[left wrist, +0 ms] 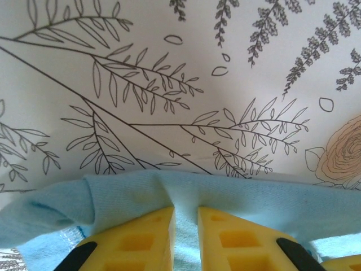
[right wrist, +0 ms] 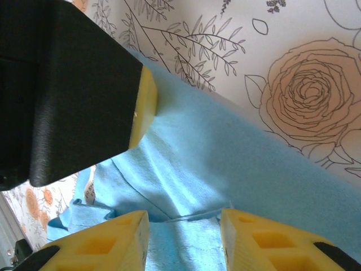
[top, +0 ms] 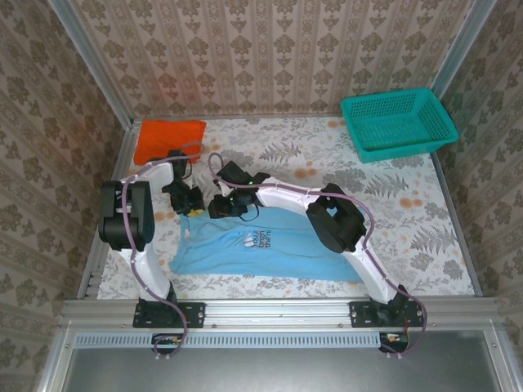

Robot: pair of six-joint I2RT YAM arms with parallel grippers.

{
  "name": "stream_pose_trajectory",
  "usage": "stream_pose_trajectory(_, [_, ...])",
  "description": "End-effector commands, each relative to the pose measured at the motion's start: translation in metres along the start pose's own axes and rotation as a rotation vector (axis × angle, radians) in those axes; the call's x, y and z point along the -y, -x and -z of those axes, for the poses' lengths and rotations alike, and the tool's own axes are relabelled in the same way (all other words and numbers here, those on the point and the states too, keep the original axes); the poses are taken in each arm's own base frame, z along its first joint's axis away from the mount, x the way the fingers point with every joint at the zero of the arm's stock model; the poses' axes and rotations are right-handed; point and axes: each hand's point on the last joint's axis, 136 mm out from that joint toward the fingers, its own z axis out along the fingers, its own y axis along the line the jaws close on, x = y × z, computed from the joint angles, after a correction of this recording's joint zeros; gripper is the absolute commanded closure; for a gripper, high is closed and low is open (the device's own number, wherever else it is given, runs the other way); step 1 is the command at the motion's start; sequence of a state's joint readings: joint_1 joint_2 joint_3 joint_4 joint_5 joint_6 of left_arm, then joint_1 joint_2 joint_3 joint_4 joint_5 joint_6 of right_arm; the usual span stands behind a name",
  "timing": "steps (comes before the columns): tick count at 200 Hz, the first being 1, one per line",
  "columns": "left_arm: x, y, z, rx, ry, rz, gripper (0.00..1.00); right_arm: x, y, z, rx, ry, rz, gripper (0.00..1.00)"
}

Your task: Fold and stack the t-shirts

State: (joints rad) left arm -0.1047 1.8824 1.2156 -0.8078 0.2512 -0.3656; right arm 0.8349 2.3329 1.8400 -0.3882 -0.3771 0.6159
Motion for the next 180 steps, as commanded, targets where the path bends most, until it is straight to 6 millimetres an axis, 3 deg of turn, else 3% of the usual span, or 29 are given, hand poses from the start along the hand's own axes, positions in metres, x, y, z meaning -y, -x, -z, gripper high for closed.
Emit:
stream_pose_trajectory(1, [-0.005,-0.004,-0.01,-0.037,0.012,0.021,0.82,0.012,0.001,-0.005,-0.017,-0.04,0.016,0.59])
stream_pose_trajectory(56, [-0.006,-0.001,-0.008,-0.029,0.018,0.021,0.83,0.016,-0.001,-0.007,-0.03,-0.06,0.031,0.6])
stream_pose_trajectory(103, [-0.006,0.001,-0.01,-0.028,0.016,0.029,0.83,0.015,-0.013,-0.011,-0.064,-0.055,0.046,0.77])
stream_pose_trajectory(140, [-0.005,0.001,-0.011,-0.028,0.013,0.035,0.83,0.013,-0.021,-0.012,-0.084,-0.067,0.086,0.75])
stream_pose_trajectory(180, [-0.005,0.001,-0.011,-0.029,0.011,0.036,0.83,0.005,-0.019,-0.007,-0.074,-0.057,0.112,0.65])
